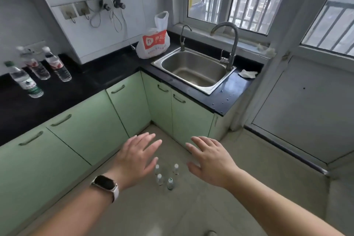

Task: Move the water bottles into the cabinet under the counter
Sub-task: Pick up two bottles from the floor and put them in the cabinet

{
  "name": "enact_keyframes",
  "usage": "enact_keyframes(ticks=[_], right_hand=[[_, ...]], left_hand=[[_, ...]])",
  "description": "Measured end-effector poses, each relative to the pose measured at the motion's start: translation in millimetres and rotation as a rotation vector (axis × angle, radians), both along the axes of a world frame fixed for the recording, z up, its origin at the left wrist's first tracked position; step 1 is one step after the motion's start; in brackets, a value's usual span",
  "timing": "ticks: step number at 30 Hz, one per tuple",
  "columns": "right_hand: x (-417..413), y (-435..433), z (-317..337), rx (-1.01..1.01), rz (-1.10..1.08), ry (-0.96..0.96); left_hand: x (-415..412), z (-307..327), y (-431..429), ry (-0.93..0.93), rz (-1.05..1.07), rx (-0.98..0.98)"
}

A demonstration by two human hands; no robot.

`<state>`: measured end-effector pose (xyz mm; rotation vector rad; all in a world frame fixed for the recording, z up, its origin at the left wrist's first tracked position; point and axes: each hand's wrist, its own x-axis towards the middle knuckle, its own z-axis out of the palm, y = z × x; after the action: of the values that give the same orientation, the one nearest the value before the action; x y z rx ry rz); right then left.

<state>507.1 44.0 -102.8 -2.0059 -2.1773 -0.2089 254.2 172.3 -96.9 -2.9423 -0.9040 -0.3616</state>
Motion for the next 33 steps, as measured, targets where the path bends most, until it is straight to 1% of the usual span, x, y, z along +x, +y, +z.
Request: enact_keyframes(ticks=[4,10,14,19,23,27,33], right_hand=[[39,16,-16,-0.052,0.078,0.023],[58,44,-41,-0.106,0.154,0.097],[59,68,-61,-0.191,0.182,0.109],[56,93,-81,-0.334,0.161,0.084],[51,115,-99,-0.420,0.171,0.038],[43,141,-115,-0.483,0.159,0.037],[45,179,-156,-0.567,0.178,0.074]], left_hand=[[38,-5,-4,0.022,0.070,-0.031],[53,-37,-10,0.026,0.185,-0.148],[50,-69,1,0.039,0.267,-0.210],[45,-111,20,0.043,0.275,-0.269],[42,-139,38,0.048,0.314,-0.320],[35,-161,50,0.075,0.366,-0.393],[37,-197,65,0.021,0.537,-0.516]])
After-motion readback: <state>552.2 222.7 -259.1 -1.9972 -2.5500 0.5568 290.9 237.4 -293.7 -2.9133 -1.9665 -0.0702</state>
